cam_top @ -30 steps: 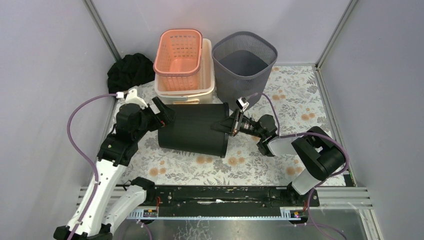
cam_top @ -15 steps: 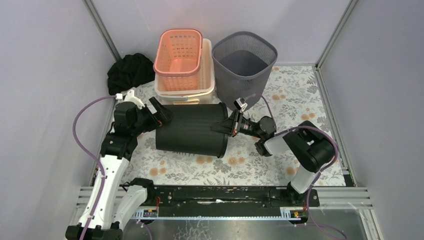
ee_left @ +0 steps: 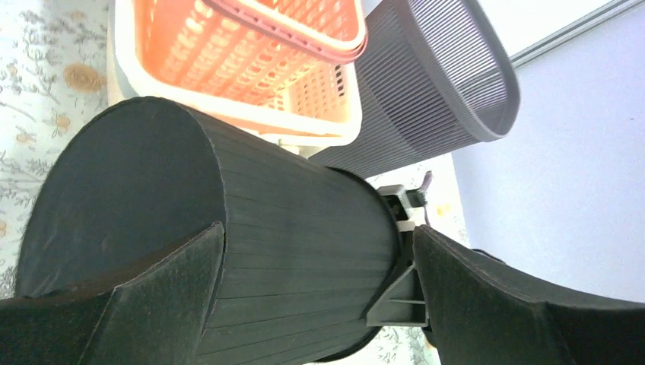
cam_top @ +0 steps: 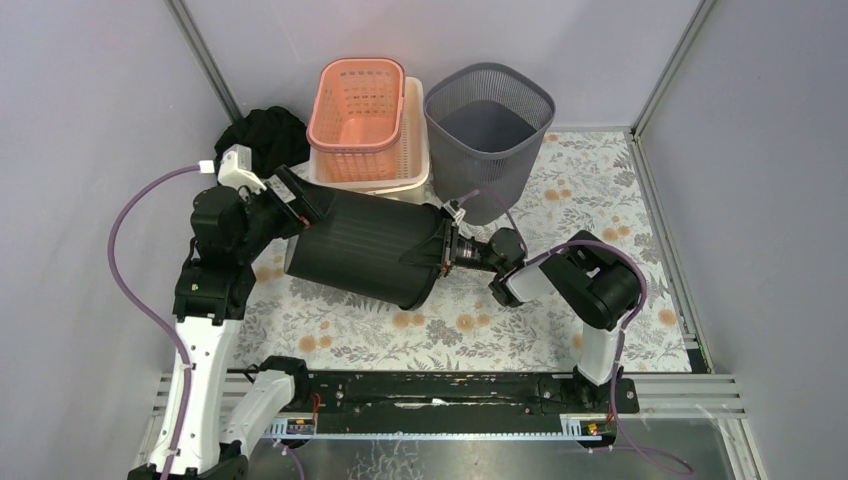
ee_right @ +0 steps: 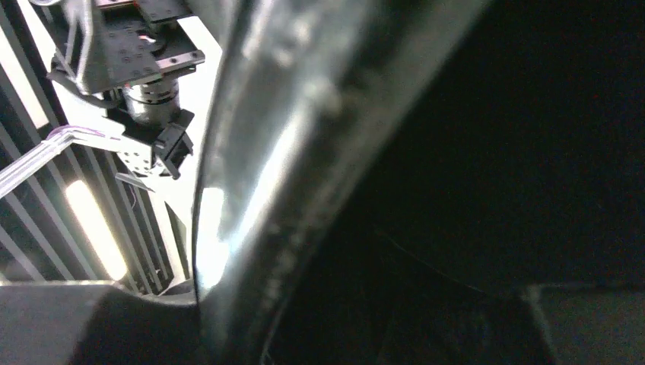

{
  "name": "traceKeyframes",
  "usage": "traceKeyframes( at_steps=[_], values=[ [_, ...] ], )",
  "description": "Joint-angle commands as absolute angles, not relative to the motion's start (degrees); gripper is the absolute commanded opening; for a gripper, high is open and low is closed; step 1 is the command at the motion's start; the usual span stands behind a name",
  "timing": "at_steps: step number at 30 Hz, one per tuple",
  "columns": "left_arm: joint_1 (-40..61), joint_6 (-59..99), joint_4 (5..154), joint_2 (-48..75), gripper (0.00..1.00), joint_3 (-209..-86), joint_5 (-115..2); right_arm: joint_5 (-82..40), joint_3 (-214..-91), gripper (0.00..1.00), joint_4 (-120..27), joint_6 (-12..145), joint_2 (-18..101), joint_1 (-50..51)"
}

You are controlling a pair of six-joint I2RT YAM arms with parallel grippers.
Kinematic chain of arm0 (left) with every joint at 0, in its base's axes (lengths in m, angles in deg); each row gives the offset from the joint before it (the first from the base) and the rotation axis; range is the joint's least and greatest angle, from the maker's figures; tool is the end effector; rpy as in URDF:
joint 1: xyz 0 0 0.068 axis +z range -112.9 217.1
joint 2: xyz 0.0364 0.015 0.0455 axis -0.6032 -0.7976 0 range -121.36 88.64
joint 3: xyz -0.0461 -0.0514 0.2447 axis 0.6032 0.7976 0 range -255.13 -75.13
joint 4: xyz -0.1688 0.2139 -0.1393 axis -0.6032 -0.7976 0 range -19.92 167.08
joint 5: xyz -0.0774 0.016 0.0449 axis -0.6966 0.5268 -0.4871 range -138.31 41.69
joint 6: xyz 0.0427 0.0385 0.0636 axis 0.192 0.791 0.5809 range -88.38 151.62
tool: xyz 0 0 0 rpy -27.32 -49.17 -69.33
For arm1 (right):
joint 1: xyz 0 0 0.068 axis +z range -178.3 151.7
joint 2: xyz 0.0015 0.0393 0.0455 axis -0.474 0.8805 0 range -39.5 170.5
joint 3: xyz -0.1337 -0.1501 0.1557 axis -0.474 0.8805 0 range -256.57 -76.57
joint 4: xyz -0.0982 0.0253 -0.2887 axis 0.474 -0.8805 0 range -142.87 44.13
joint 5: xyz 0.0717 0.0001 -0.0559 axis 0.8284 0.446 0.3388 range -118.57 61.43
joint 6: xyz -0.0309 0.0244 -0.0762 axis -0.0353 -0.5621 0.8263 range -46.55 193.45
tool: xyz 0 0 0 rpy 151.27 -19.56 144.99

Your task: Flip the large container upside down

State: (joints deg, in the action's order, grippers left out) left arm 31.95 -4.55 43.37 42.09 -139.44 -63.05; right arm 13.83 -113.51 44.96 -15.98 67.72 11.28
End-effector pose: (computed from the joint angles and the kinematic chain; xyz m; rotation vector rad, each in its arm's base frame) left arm 0.2502 -0.0419 0.3971 -0.3288 1.8767 -0.7340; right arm 0.2519 0.2744 0.1382 -0.1317 1.7494 2.2495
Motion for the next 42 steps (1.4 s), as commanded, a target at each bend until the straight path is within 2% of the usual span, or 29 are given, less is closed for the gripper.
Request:
traceKeyframes(
  at_steps=[1, 6, 11, 21, 26, 30, 33, 37, 42],
  values=[
    [31.39, -6.97, 45.45, 40.79, 1.00, -142.23, -70.31, 14.98, -118.05, 0.50, 37.22, -12.64, 71.68, 14.17],
    [31.38, -7.91, 46.72, 40.42, 1.00, -142.46, -71.93, 14.79, -122.54, 0.65, 32.92, -11.40, 75.69, 16.33],
    [31.38, -8.11, 47.17, 39.76, 1.00, -142.31, -73.45, 13.78, -120.16, 0.90, 24.37, -6.72, 76.28, 16.40],
    [31.30, -7.17, 47.11, 41.04, 1.00, -138.33, -73.75, 7.13, -116.65, 0.96, -5.81, 12.85, 69.17, 16.03],
    [31.36, -5.09, 44.98, 41.35, 1.00, -137.93, -71.19, 2.44, -116.36, 0.98, -23.84, 22.79, 59.70, 16.08],
    [31.27, -2.56, 41.08, 41.36, 1.00, -142.81, -67.72, -2.83, -117.05, 1.00, -35.17, 28.25, 50.38, 16.01],
    [31.37, -1.84, 38.56, 40.87, 1.00, -146.94, -67.64, -7.54, -116.60, 1.00, -34.67, 27.89, 45.25, 16.06],
    [31.35, -1.28, 35.32, 41.90, 1.00, -152.44, -67.19, -12.87, -114.86, 1.00, -22.31, 22.61, 43.23, 16.02],
    [31.31, -1.48, 32.69, 43.74, 1.00, -156.75, -67.38, -14.99, -115.39, 1.00, -1.12, 15.02, 53.48, 16.45]
  ],
)
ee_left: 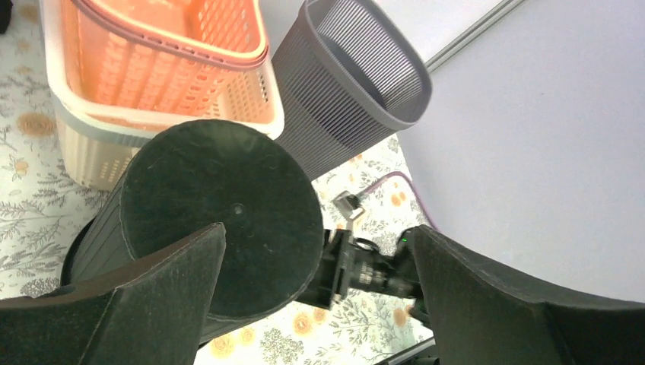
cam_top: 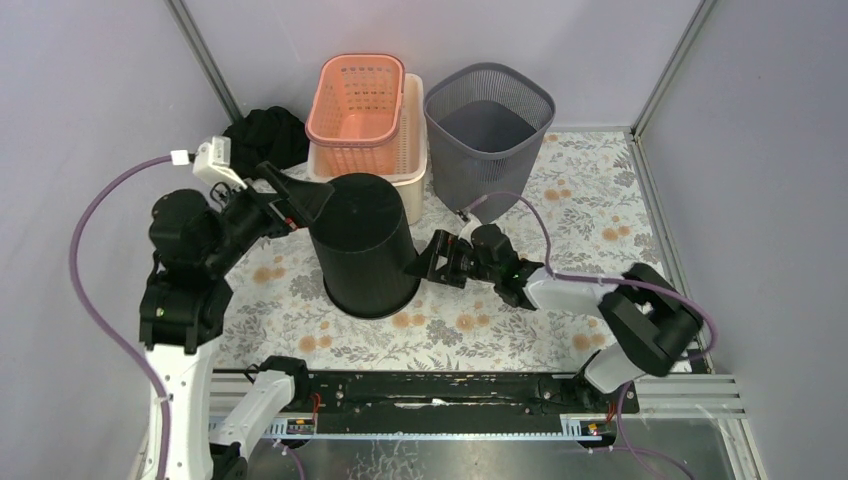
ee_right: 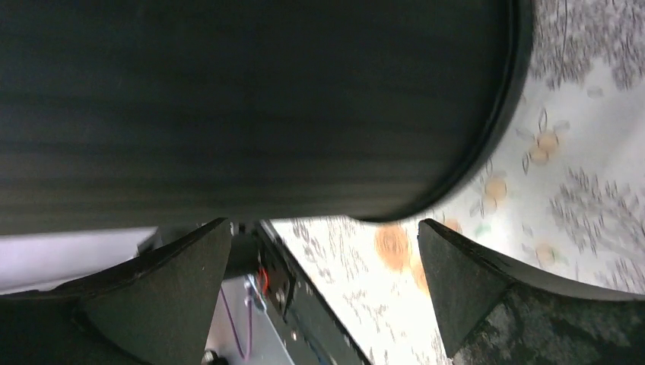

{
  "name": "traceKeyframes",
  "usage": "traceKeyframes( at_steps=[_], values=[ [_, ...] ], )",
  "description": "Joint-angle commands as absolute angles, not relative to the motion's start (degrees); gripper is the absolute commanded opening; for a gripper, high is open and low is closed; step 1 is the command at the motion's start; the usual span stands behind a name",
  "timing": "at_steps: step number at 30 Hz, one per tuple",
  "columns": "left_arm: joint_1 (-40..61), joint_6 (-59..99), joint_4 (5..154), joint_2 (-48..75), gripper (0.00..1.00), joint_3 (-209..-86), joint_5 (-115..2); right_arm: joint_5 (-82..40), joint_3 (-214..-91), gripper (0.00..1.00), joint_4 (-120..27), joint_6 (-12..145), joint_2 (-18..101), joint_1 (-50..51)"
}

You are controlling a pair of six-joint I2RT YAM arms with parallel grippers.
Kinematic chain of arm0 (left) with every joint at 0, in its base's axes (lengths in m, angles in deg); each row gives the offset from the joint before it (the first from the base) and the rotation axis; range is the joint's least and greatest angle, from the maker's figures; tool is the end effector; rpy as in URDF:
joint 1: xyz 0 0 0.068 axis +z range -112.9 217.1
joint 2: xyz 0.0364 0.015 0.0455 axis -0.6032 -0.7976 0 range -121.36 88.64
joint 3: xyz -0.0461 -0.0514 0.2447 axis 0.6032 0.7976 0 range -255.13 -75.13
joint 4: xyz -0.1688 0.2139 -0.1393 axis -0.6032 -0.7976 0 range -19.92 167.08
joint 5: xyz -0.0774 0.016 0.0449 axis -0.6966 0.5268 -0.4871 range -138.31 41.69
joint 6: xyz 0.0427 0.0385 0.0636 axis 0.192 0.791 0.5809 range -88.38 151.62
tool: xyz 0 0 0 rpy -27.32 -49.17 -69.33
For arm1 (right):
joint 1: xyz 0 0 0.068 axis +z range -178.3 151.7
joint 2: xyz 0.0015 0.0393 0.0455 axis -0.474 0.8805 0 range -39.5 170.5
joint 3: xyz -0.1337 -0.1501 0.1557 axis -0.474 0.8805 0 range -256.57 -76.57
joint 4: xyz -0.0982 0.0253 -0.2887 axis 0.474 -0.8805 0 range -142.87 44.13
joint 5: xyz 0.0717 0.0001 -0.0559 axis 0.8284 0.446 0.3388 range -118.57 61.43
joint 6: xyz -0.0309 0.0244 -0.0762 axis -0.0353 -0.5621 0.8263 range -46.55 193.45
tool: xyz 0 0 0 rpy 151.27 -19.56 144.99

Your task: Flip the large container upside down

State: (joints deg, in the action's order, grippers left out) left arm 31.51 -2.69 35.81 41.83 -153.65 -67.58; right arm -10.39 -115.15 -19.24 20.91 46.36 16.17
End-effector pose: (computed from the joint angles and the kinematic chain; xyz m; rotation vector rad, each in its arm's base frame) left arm 0.2093 -0.0456 0.4725 -0.1937 1.7861 -0.7968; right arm 0.2553 0.2837 0.1323 -0.0873 2.1945 1.3625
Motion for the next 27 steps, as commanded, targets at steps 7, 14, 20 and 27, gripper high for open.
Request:
traceKeyframes(
  at_steps=[7, 14, 20, 27],
  values=[
    [31.30, -1.44, 31.18, 46.17, 1.00, -156.17, -66.77, -15.22, -133.50, 0.99, 6.78, 12.96, 74.31, 23.07],
    [31.30, -0.54, 29.91, 48.61, 1.00, -150.77, -64.22, -18.38, -160.56, 1.00, -1.90, 10.93, 91.35, 26.59],
    [31.27, 0.67, 23.58, 47.91, 1.00, -147.31, -52.23, -13.10, -161.21, 0.99, -4.55, 14.73, 88.25, 26.19],
    [31.27, -6.72, 14.88, 44.72, 1.00, -145.95, -35.50, -4.60, -143.08, 0.99, -22.13, 24.37, 65.17, 22.63]
  ],
)
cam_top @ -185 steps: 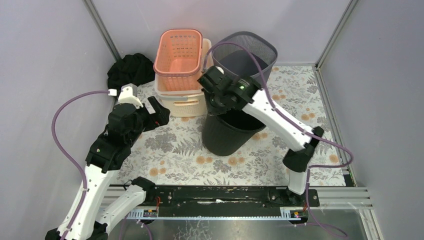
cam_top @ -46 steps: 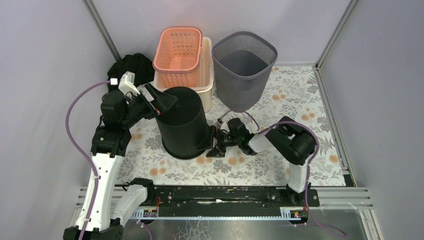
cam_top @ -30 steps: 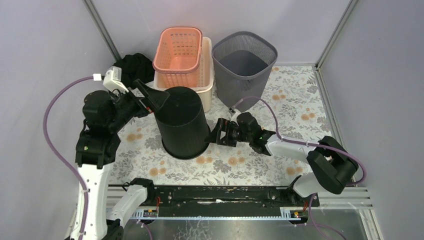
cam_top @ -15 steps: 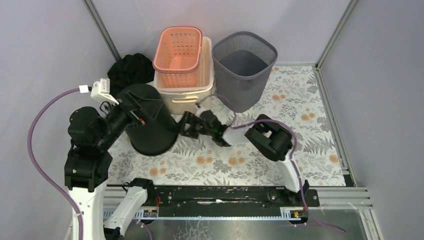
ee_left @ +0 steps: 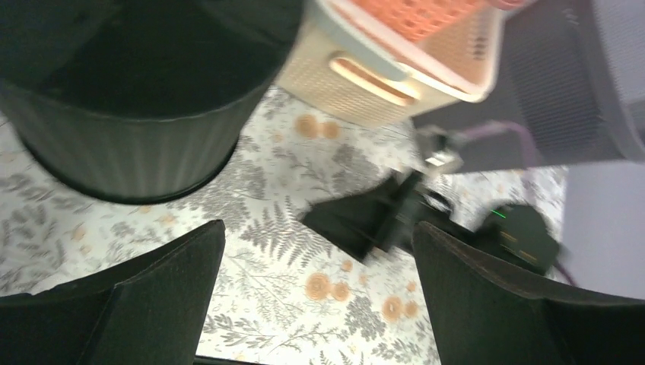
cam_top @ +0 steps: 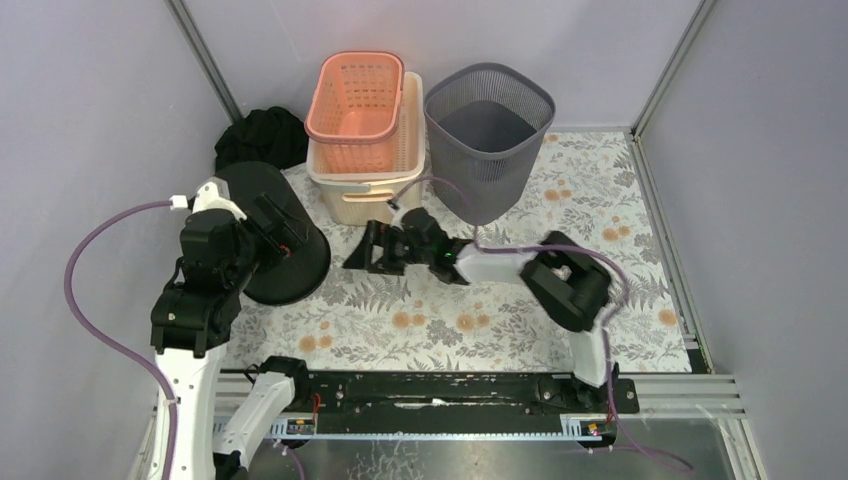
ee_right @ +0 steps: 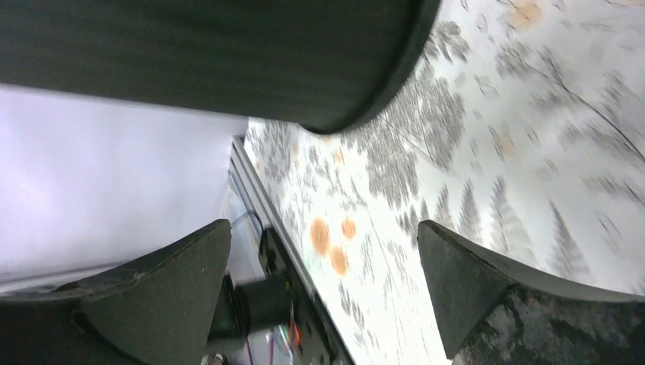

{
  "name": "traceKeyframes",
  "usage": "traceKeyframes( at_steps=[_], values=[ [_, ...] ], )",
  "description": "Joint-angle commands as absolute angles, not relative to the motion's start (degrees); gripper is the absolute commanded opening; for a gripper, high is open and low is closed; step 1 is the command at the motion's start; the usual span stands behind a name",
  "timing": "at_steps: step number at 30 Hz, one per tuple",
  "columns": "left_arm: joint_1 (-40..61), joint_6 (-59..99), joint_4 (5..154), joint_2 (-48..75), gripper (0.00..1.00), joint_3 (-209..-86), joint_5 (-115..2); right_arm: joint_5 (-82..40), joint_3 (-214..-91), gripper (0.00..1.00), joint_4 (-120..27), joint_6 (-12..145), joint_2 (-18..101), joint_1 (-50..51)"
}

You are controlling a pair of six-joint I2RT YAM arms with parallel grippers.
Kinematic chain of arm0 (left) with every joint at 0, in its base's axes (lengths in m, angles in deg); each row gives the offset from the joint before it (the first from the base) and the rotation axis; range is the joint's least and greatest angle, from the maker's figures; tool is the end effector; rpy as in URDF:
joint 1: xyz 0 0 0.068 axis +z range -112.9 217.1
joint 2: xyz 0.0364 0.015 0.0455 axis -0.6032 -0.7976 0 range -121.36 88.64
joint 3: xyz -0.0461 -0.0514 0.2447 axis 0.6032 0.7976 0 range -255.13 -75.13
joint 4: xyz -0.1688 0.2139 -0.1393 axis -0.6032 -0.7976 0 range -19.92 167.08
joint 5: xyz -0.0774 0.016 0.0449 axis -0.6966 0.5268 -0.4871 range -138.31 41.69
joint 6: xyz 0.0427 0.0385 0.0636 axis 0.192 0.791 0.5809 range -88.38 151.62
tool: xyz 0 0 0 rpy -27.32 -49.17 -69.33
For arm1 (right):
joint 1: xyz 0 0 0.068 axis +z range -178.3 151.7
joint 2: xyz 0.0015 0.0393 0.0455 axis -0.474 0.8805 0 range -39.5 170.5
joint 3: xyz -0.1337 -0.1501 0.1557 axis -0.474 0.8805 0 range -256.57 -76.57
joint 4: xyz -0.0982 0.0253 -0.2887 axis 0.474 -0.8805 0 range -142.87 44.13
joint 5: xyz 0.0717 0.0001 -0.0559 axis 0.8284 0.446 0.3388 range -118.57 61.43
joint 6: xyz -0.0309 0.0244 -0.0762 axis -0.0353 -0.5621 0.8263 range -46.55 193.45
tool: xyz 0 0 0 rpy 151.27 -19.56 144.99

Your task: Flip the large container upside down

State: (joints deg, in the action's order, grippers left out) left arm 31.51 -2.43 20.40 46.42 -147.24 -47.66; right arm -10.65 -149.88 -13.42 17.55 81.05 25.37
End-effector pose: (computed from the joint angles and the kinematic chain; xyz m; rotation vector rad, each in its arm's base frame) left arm 0.1947 -0.0182 0.4082 -0.5144 1.9995 -0.4196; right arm 0.2940 0.4389 0.1133 -0.2175 2.1388 1.5371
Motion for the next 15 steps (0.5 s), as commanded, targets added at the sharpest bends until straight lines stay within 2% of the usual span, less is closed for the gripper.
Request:
traceKeyframes(
  at_steps=[1, 8, 15],
  values=[
    [31.37, -8.10, 14.64, 44.16, 1.00, -145.24, -33.71, -4.27, -140.99, 0.99, -24.84, 25.58, 61.79, 21.90],
    [31.36, -12.86, 20.75, 40.08, 1.00, -137.29, -26.31, -2.33, -130.62, 1.00, -38.60, 30.28, 37.59, 13.43],
    [31.38, -16.51, 29.33, 32.44, 1.00, -135.90, -15.29, -3.09, -136.41, 0.99, -54.48, 37.49, 25.34, 3.79]
  ],
)
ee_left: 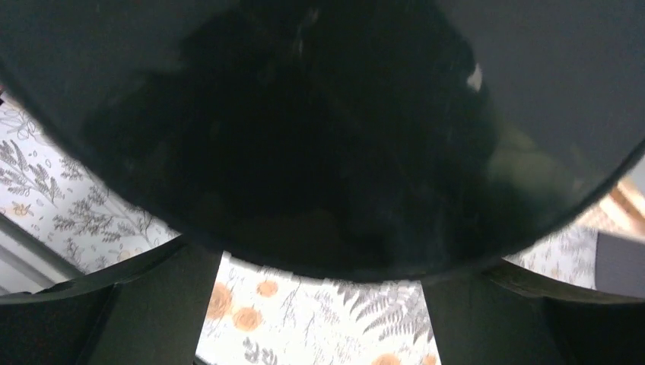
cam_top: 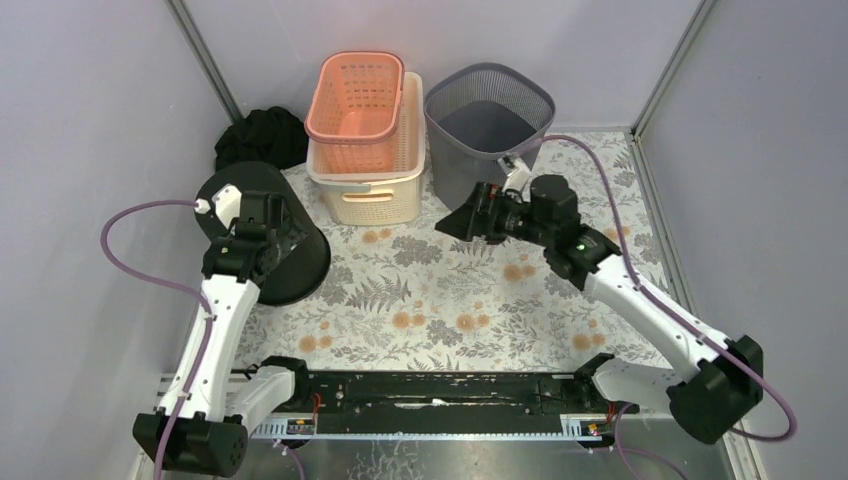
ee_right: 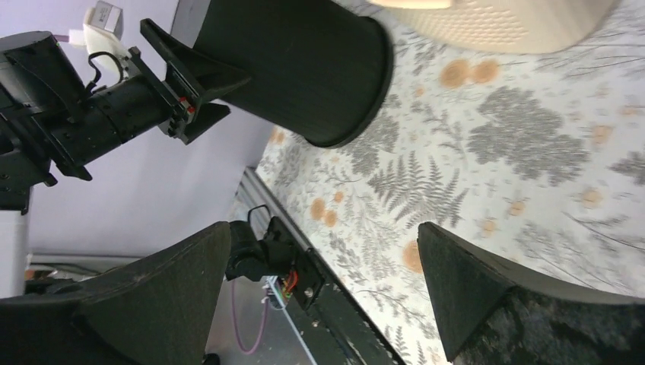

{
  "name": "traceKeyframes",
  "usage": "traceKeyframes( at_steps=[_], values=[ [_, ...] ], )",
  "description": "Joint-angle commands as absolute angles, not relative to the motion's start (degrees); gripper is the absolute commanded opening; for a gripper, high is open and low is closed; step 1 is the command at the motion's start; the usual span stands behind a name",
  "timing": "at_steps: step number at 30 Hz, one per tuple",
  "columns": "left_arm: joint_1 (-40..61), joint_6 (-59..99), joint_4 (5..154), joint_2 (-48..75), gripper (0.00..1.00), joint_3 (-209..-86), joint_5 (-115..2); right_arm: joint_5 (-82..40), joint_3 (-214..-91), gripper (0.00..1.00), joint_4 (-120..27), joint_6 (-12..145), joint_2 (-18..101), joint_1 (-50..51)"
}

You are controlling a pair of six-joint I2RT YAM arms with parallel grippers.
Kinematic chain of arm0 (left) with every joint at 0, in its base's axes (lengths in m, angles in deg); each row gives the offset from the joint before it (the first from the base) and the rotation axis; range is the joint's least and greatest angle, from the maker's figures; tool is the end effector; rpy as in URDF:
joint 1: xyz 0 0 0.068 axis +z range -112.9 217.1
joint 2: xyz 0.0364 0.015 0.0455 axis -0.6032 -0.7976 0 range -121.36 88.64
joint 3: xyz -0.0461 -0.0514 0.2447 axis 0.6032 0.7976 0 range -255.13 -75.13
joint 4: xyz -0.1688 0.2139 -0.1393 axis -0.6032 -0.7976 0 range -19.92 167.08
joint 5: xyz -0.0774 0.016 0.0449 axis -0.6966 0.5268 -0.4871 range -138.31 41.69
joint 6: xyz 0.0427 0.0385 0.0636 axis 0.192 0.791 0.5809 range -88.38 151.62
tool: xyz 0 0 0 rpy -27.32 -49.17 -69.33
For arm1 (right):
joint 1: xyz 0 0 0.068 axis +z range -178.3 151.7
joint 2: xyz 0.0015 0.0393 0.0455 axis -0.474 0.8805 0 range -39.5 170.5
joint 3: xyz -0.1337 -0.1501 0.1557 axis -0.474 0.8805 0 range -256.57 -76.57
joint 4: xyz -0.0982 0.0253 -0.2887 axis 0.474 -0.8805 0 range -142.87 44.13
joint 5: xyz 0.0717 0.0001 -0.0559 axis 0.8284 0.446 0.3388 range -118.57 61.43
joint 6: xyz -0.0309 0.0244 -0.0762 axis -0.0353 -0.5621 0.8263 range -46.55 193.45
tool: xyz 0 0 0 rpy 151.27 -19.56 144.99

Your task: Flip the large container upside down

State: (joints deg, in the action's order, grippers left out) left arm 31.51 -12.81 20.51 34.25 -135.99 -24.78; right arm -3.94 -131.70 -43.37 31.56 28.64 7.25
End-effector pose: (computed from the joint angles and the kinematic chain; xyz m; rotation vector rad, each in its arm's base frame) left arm 0.2546 0.0054 0.2952 -0.9472 2.1534 0.0829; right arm 0.2805 0.2391 0.3073 -0.2410 1.9301 1.3215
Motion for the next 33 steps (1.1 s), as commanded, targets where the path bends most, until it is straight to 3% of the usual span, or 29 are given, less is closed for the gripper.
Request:
traceKeyframes(
  at_steps=[1, 11, 25, 33],
  values=[
    [31.39, -16.56, 30.95, 31.93, 1.00, -135.43, -14.74, -3.65, -138.22, 0.99, -56.53, 38.86, 25.04, 2.62],
    [31.45, -11.85, 54.13, 29.93, 1.00, -123.77, -9.57, -18.25, -161.92, 0.99, -65.37, 55.30, 30.79, 1.16],
    [37.35, -6.50, 70.20, 2.16, 1.00, -139.38, -20.53, -27.30, -179.96, 0.97, -69.93, 75.00, 52.95, 0.88],
    [41.42, -6.68, 75.17, -4.10, 1.00, -142.06, -29.72, -30.84, -195.37, 0.94, -80.27, 79.93, 68.59, 0.89]
  ],
)
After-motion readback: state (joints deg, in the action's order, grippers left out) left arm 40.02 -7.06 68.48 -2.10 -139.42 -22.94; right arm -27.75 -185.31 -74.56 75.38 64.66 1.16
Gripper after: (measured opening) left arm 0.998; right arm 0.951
